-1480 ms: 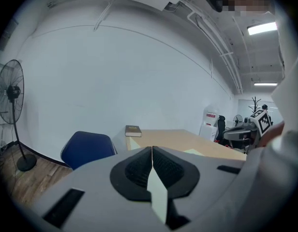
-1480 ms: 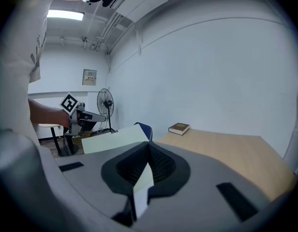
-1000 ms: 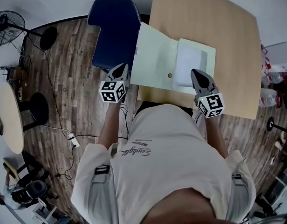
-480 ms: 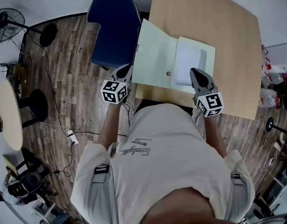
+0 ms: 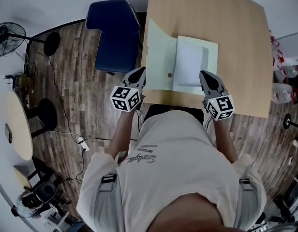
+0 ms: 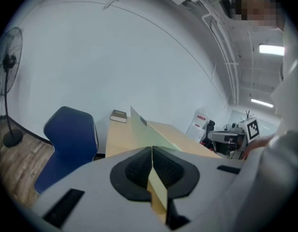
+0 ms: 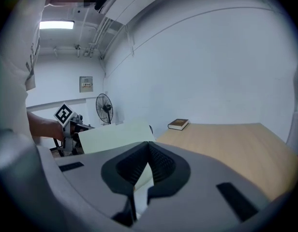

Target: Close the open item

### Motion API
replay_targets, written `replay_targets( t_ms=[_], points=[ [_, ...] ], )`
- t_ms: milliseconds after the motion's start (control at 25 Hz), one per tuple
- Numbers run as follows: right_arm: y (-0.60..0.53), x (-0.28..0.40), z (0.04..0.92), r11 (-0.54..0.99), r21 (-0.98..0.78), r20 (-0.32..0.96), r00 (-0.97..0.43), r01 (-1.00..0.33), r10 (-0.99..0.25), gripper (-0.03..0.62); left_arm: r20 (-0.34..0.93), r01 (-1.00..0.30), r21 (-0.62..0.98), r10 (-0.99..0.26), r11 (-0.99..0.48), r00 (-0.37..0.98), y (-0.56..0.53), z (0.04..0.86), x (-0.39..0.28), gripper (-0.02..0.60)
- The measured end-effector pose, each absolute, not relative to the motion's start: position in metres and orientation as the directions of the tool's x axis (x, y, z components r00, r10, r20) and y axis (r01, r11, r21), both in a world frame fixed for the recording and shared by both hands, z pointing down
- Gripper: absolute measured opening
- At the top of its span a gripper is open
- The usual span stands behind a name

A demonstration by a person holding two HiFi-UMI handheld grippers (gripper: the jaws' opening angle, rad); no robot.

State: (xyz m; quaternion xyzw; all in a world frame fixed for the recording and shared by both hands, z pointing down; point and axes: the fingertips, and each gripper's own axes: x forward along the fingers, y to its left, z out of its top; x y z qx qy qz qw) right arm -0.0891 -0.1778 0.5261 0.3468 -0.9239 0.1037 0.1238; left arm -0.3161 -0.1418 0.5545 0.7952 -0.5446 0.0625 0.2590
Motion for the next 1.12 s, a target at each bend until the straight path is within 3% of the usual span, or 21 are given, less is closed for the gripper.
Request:
replay_targets(
  t_ms=[120, 640, 1120],
  points=[
    [-0.184, -0.069, 0.525, 0.721, -0.118, 0.289, -0.718, -0.683, -0.633, -0.006, 0.404, -0.911, 0.277, -0.823, -0.307, 0.4, -0.149, 0.549, -0.294, 0.015],
    [-0.187, 0.004, 0.515, 0.634, -0.121, 0.255, -0.641, -0.764, -0.724, -0.006, 0.415, -0.834, 0.312, -0.725, -0.454, 0.55, -0.175, 0.553, -0.198, 0.014],
    [-0.187, 0.076, 0.529, 0.554, -0.152, 0.254, -0.574, -0.818, -0.778, -0.006, 0.555, -0.855, 0.242, -0.658, -0.458, 0.509, -0.202, 0.616, -0.161, 0.014]
  ],
)
